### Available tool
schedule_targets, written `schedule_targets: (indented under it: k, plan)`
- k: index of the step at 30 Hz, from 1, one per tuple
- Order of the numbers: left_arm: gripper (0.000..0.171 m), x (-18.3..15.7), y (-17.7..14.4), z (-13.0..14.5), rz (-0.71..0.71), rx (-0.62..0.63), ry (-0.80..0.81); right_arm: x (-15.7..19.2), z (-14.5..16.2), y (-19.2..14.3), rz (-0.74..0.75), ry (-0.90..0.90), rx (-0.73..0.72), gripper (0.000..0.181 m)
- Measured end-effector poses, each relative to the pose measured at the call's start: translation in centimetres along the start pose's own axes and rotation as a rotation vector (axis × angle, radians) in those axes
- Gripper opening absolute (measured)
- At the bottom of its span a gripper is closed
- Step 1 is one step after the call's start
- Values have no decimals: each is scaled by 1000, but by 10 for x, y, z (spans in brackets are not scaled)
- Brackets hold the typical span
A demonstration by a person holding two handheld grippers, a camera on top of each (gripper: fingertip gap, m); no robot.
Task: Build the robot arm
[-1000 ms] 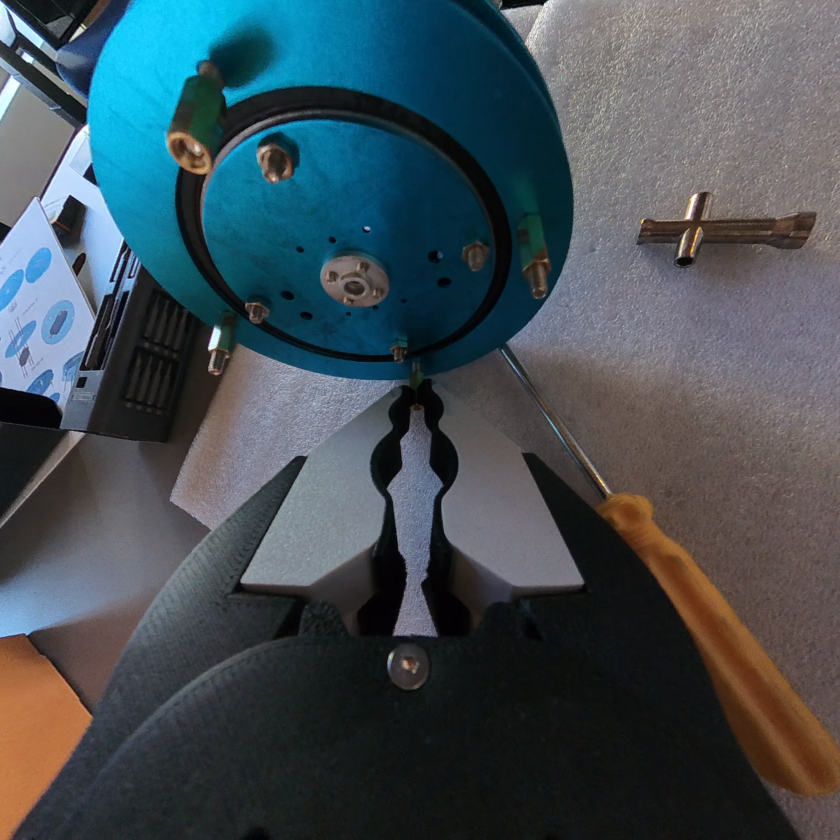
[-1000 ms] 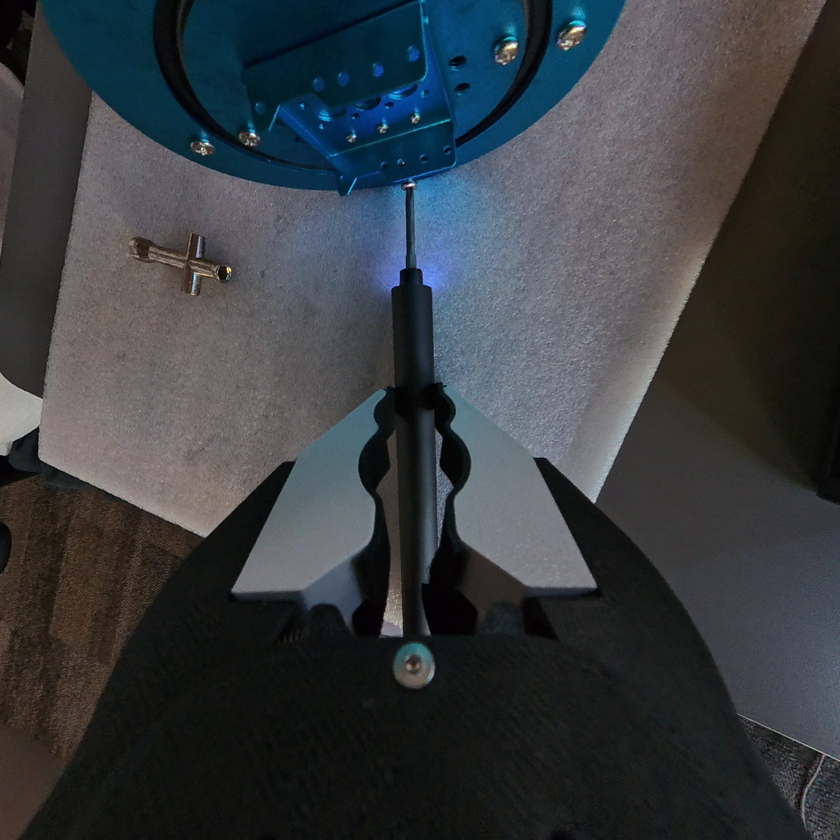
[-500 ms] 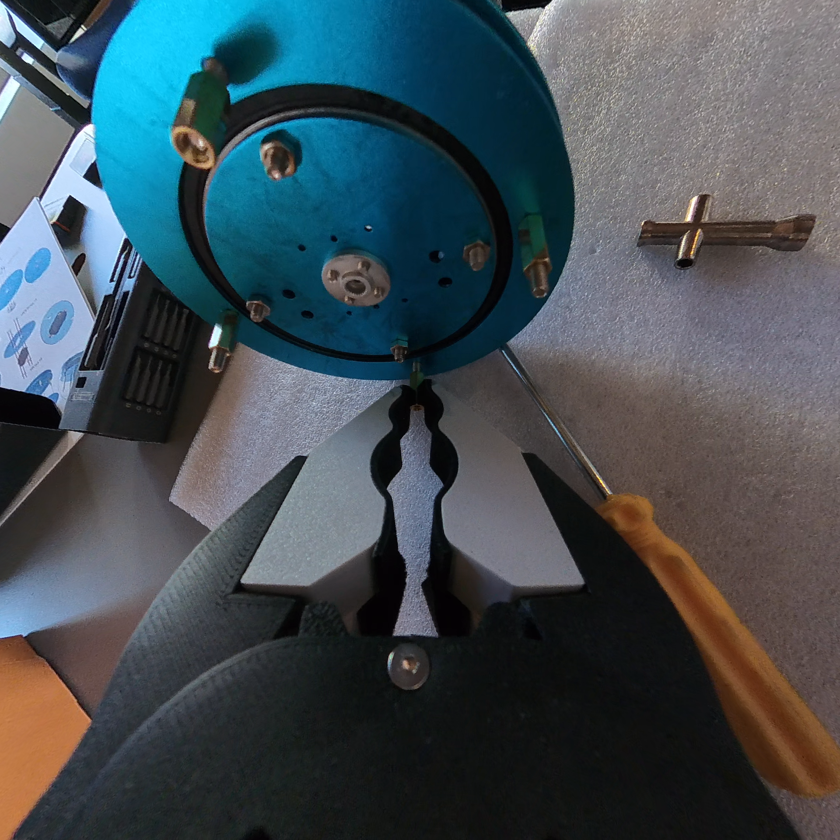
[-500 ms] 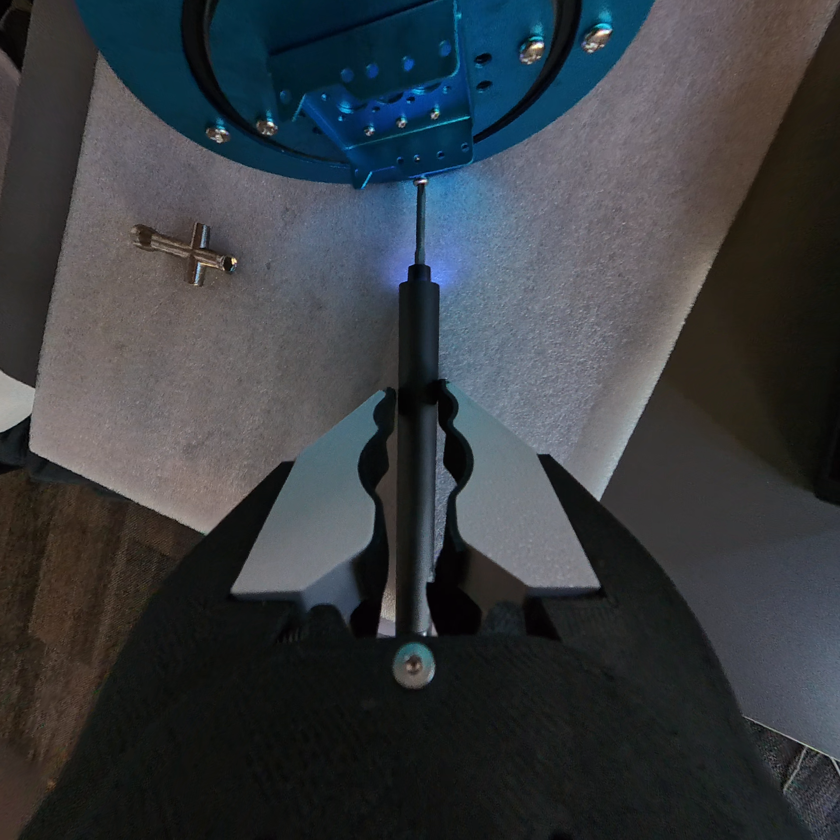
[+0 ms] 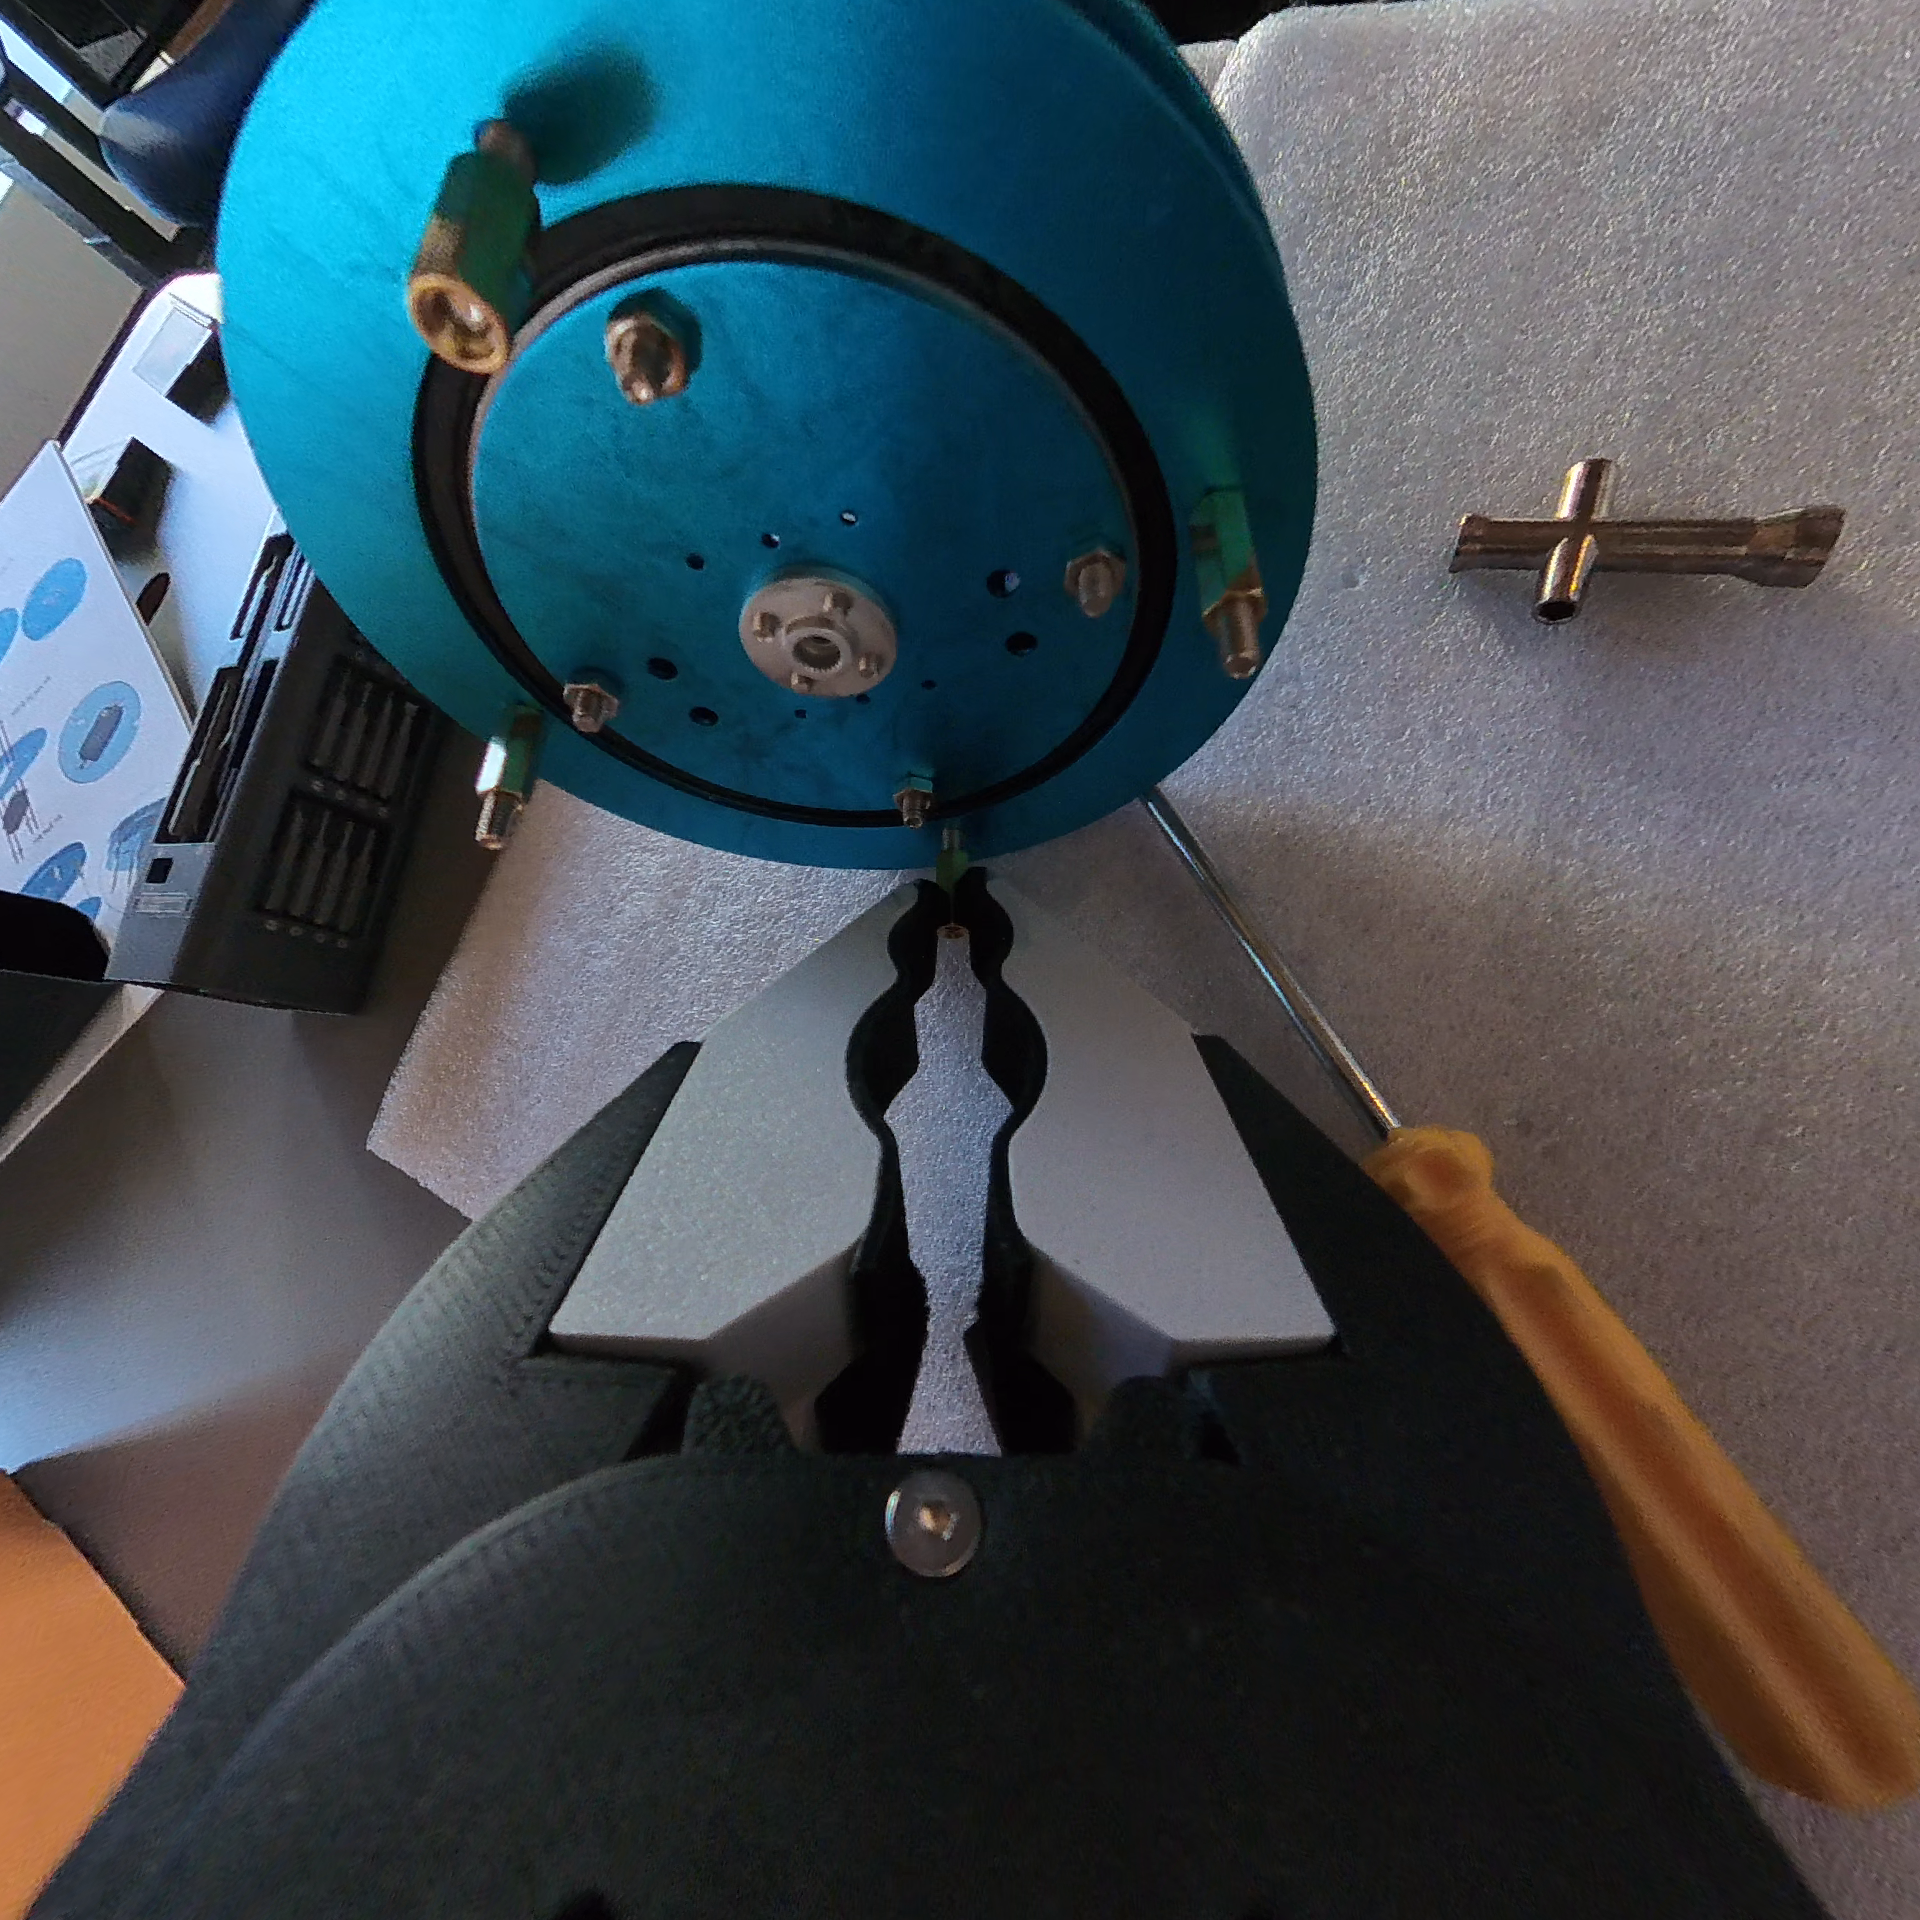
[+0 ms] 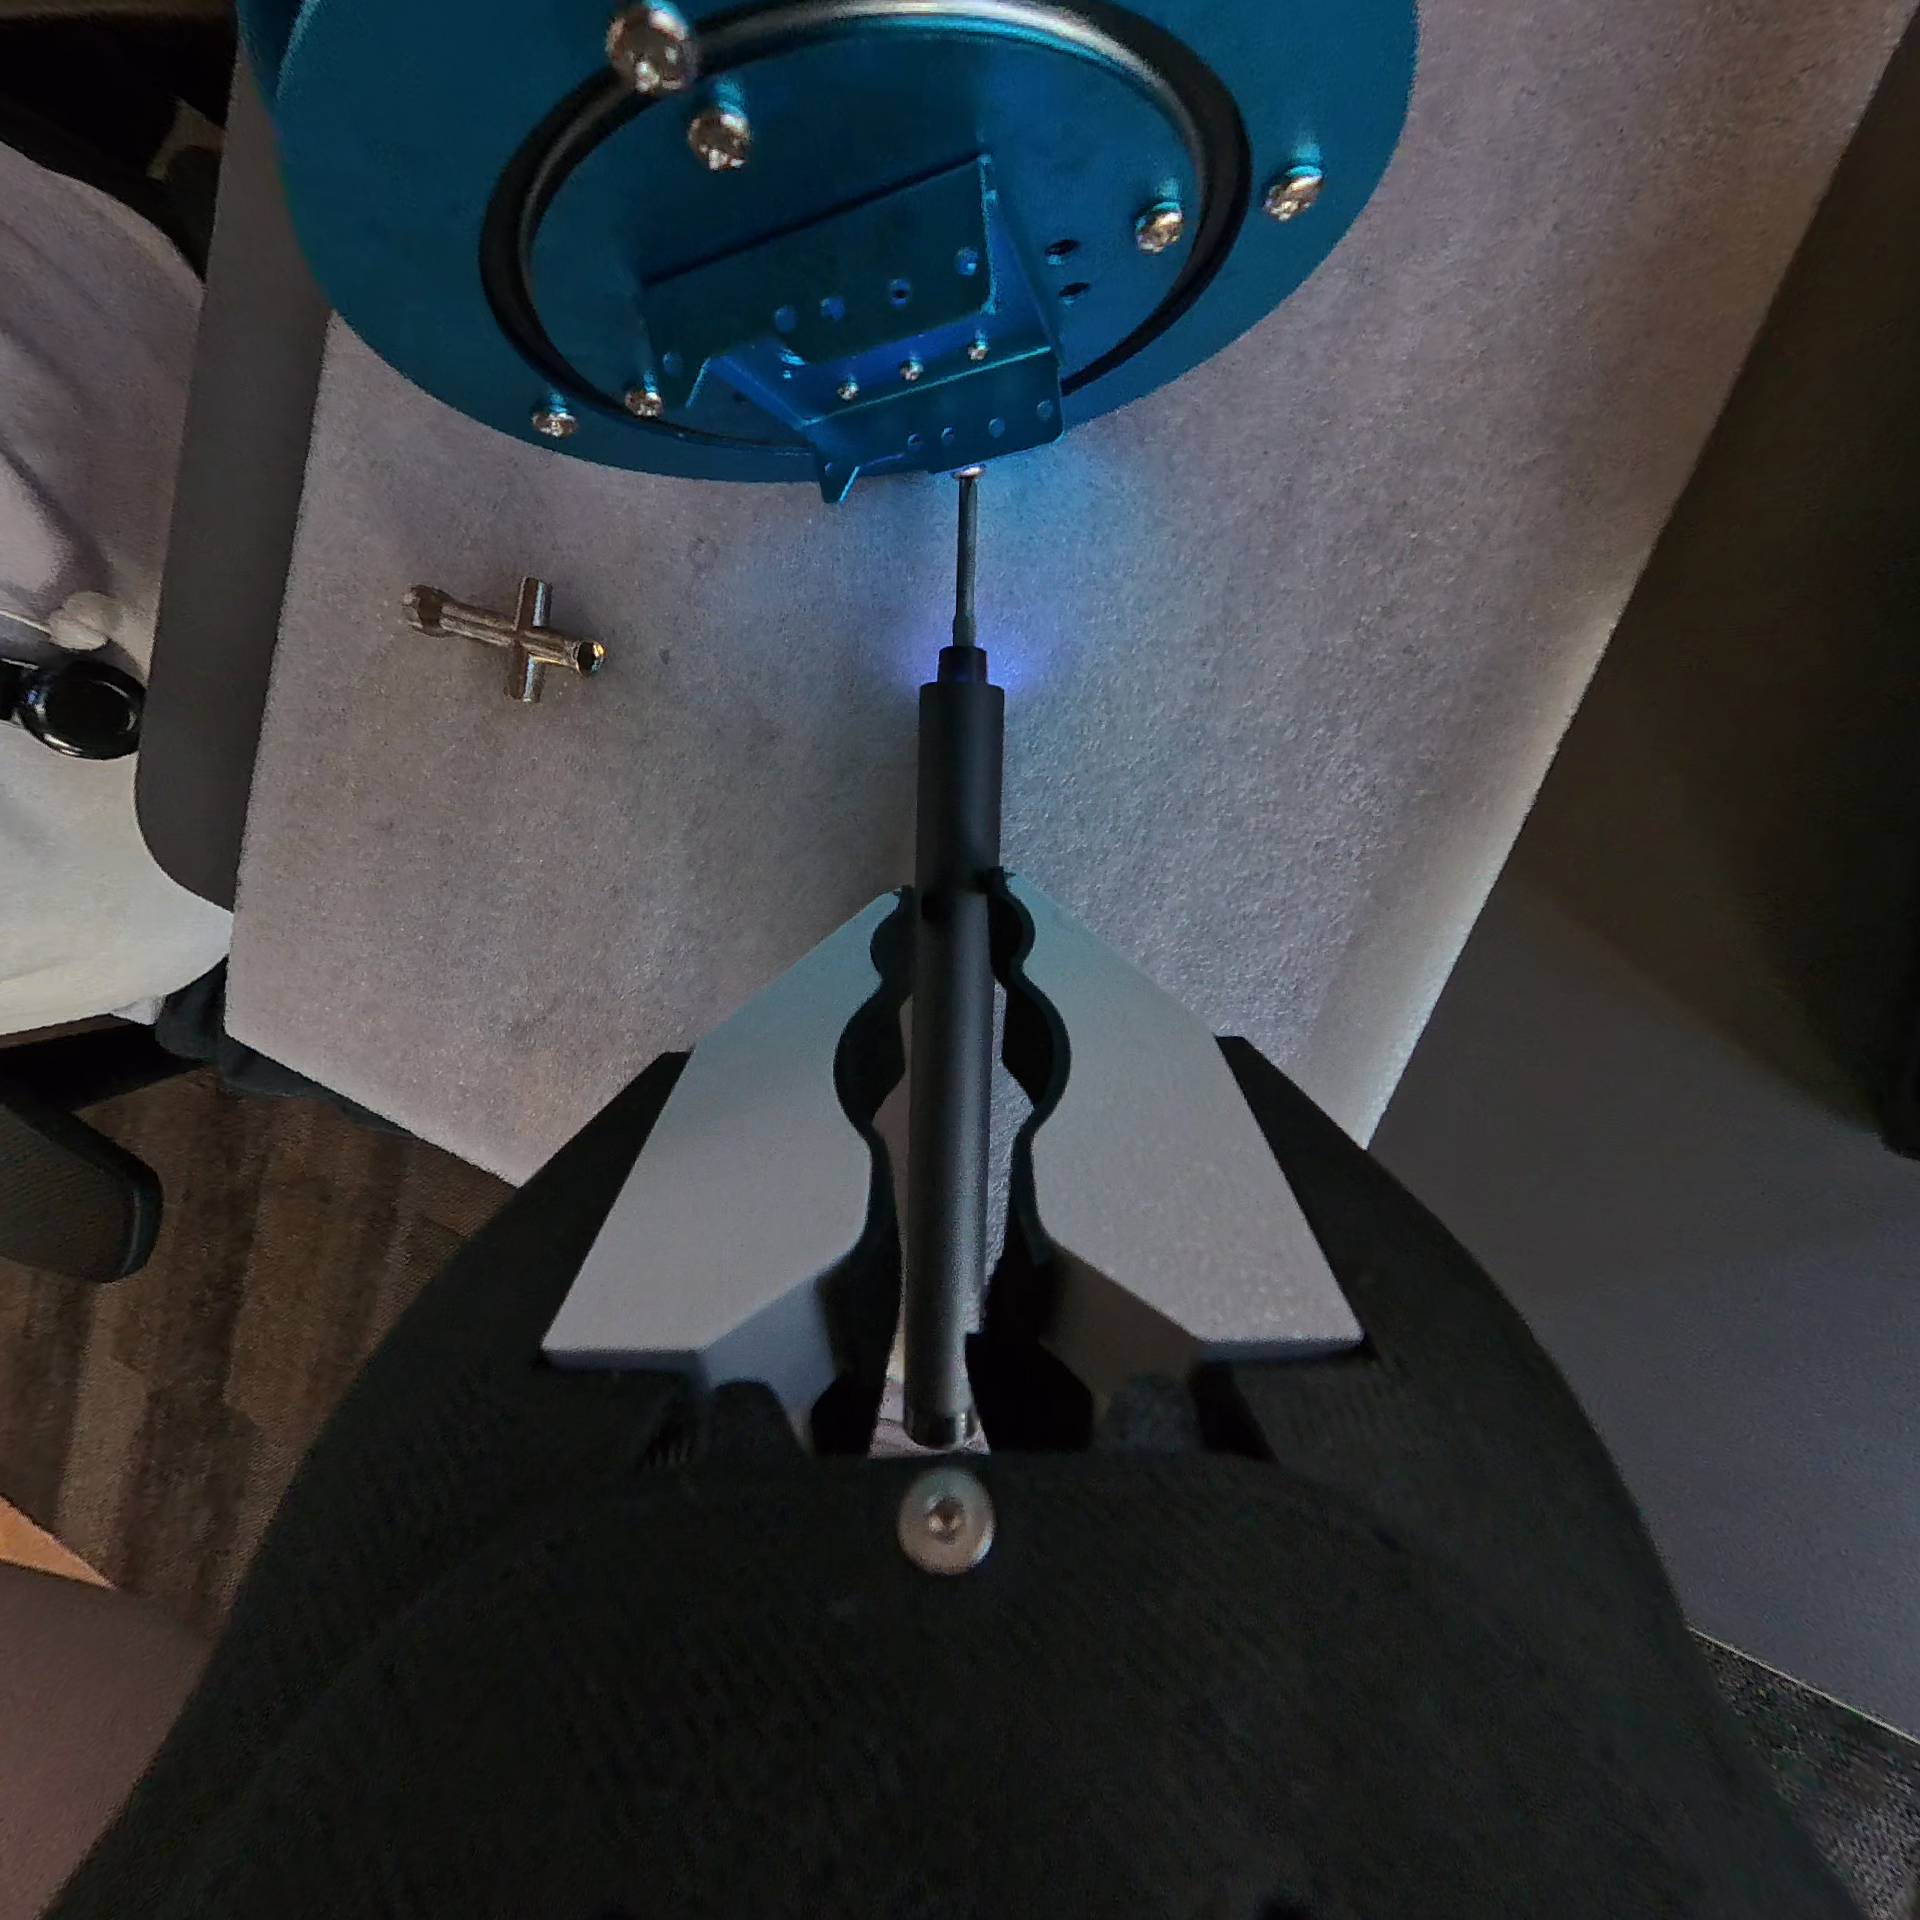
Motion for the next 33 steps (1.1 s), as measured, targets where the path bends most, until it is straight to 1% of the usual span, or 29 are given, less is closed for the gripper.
schedule_targets:
  k: [6,8,11,14,16,17,18,20,21,23,25,33]
  plan:
    - [4,1,0,0,11,-6,-12,-11,-2,-3,-83,47,-6,3]
    - [4,0,0,1,8,-5,-10,-15,-2,-3,-115,66,2,2]
    - [4,0,0,0,5,-5,-7,-16,-2,-3,-123,68,0,2]
    - [4,0,0,0,6,-5,-7,-15,0,-6,-74,47,-18,5]
    - [4,0,0,0,6,-5,-6,-11,2,-9,-13,28,-49,17]
    - [4,0,0,0,5,-5,-6,-7,2,-10,13,4,-64,18]
    - [4,0,0,0,5,-5,-5,-3,5,-9,55,-20,-56,20]
    - [4,0,0,0,4,-4,-3,3,9,-4,138,-66,-10,30]
    - [4,0,0,0,4,-4,-3,6,10,-1,177,-95,6,30]
    - [4,0,0,0,4,-3,-2,8,9,2,235,-132,26,25]
    - [4,0,0,0,5,-3,-3,8,7,3,234,-128,15,16]
    - [4,0,0,0,1,-3,0,7,5,4,216,-98,35,16]
Point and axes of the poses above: each gripper's, where its closed fingertips meet, y out along the fingers, z out of its underside, x = y × z across the jaws, the point moved 8 cm from there along -y, back along the fingers, and after that the axes turned 1 degree about x, right-handed, at the moved point
